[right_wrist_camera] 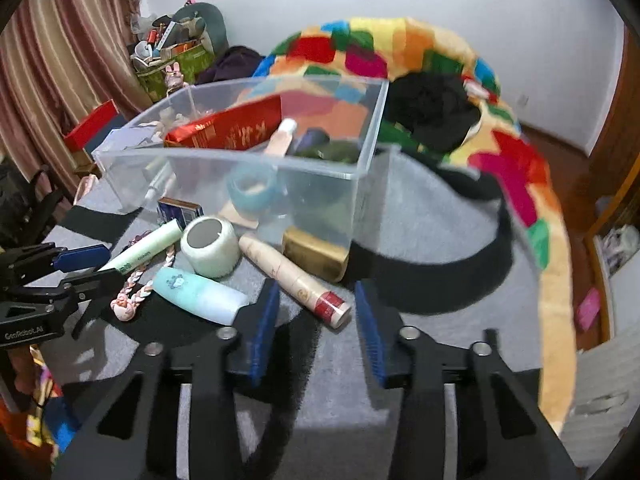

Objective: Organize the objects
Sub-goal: 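Grasp the pale green cylinder with the left tool while the right tool grasps the beige spray can, then lower the green cylinder into the bin with the left tool while the right tool places the spray can there, then grasp the pink-white rope toy with the left tool while the right tool grasps the gold block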

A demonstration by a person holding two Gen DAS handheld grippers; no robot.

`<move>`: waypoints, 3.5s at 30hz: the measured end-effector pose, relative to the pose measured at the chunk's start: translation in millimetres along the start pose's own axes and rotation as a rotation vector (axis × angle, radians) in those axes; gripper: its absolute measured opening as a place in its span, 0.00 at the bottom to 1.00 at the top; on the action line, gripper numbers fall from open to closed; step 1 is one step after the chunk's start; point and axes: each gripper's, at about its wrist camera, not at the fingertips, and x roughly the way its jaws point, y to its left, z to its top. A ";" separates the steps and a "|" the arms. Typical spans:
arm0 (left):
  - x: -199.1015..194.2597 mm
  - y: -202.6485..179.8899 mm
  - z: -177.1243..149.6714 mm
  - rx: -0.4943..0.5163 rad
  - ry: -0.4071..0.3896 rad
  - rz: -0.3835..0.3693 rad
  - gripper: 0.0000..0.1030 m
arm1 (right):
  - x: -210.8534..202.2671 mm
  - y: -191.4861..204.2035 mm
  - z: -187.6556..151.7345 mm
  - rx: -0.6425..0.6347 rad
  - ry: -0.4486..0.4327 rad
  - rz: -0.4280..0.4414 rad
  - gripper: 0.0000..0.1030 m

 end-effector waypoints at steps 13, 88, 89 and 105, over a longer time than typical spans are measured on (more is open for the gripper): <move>-33.6 5.5 -39.3 0.024 0.004 -0.003 0.14 | -28.8 9.9 -39.2 -0.024 0.010 0.061 0.14; 14.2 23.6 106.8 -0.002 -0.052 0.025 0.14 | 32.9 36.9 95.7 -0.006 0.014 0.088 0.14; 12.8 23.1 106.4 0.000 -0.056 0.024 0.15 | 32.4 36.7 95.0 -0.005 0.013 0.086 0.14; -27.0 5.2 78.5 0.049 -0.114 0.019 0.38 | -15.4 31.8 78.2 -0.029 -0.083 0.056 0.37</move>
